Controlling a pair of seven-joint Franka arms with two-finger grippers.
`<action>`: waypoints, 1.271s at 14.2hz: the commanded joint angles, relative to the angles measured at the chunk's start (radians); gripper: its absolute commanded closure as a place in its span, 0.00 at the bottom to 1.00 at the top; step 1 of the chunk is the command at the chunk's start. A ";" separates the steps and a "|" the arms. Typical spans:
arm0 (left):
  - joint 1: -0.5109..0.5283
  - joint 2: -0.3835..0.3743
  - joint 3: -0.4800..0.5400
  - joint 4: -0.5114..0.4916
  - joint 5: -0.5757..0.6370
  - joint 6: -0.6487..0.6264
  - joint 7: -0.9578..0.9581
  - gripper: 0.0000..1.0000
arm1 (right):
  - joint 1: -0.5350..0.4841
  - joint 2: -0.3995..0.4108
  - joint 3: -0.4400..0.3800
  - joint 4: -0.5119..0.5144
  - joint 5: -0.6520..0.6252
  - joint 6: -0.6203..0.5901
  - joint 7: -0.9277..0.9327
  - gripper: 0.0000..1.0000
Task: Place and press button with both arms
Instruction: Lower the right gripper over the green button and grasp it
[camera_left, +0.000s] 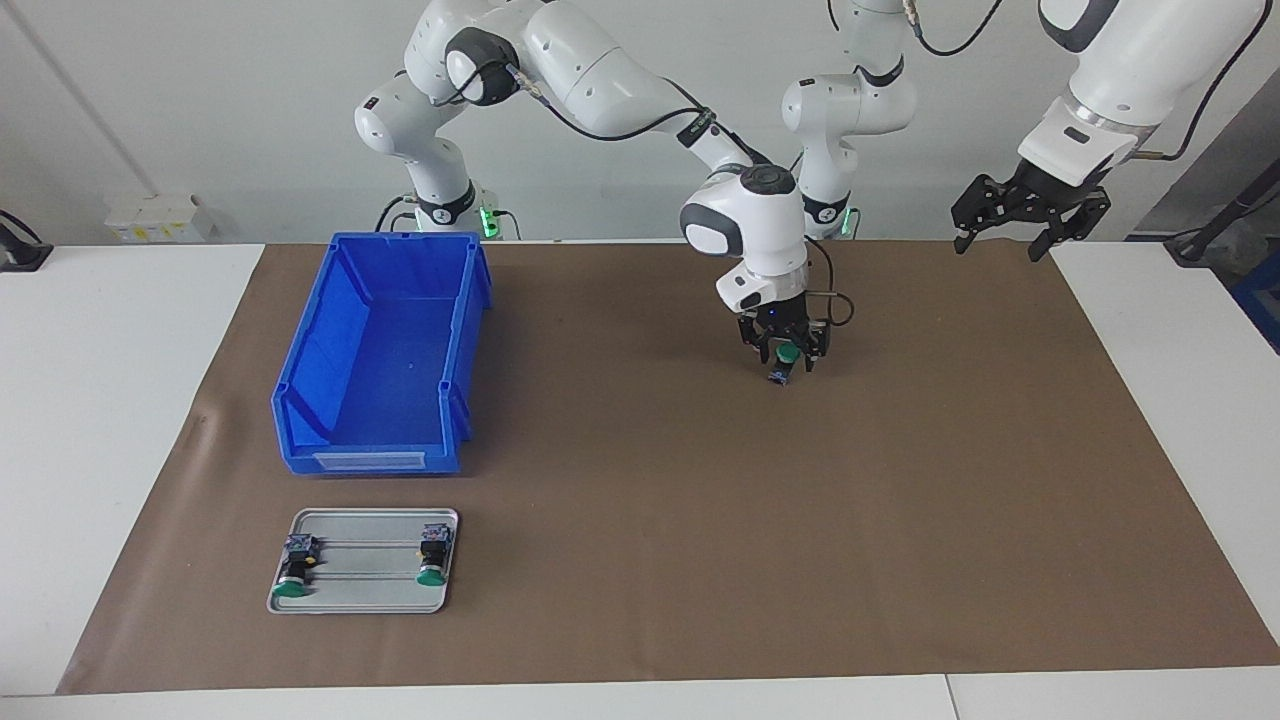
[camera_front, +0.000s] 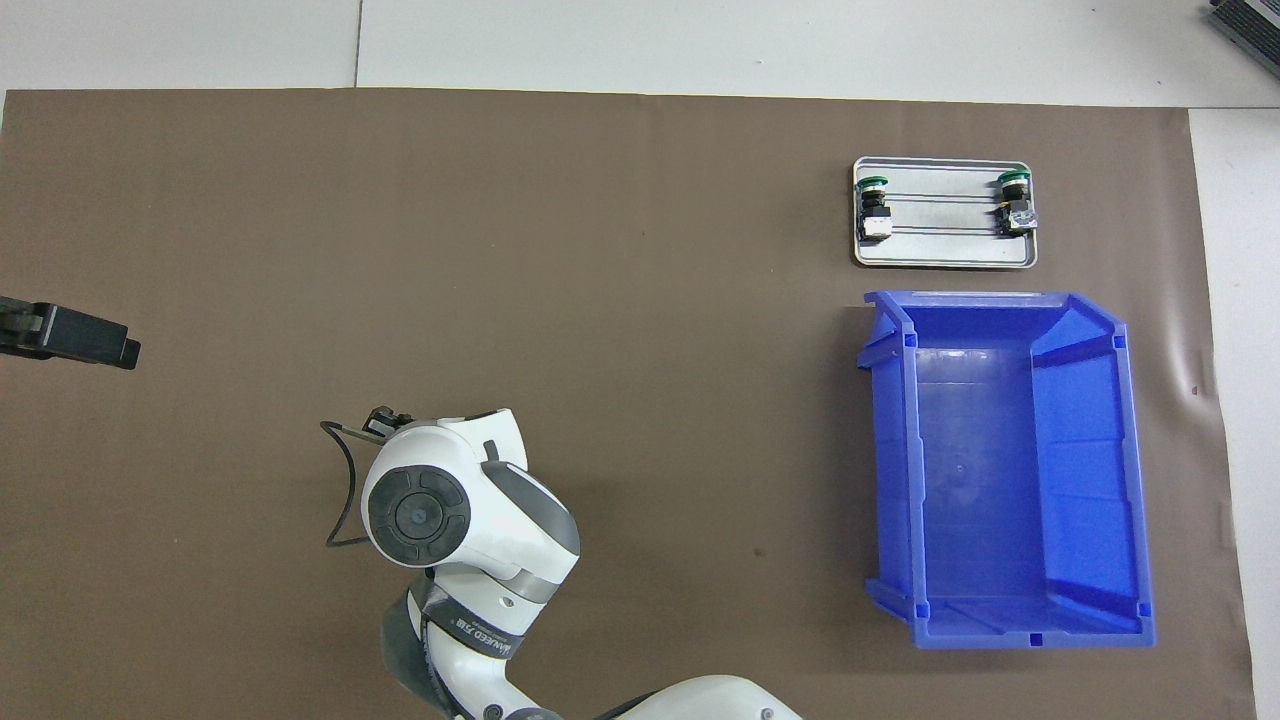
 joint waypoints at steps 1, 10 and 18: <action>0.008 -0.029 -0.005 -0.036 0.015 0.019 0.006 0.00 | 0.003 -0.003 0.000 -0.021 -0.016 0.027 0.018 0.26; 0.009 -0.029 -0.005 -0.036 0.015 0.019 0.006 0.00 | 0.014 -0.008 -0.001 -0.048 -0.014 0.056 0.009 1.00; 0.009 -0.029 -0.005 -0.036 0.015 0.019 0.006 0.00 | -0.079 -0.100 -0.011 -0.029 -0.016 -0.011 -0.083 1.00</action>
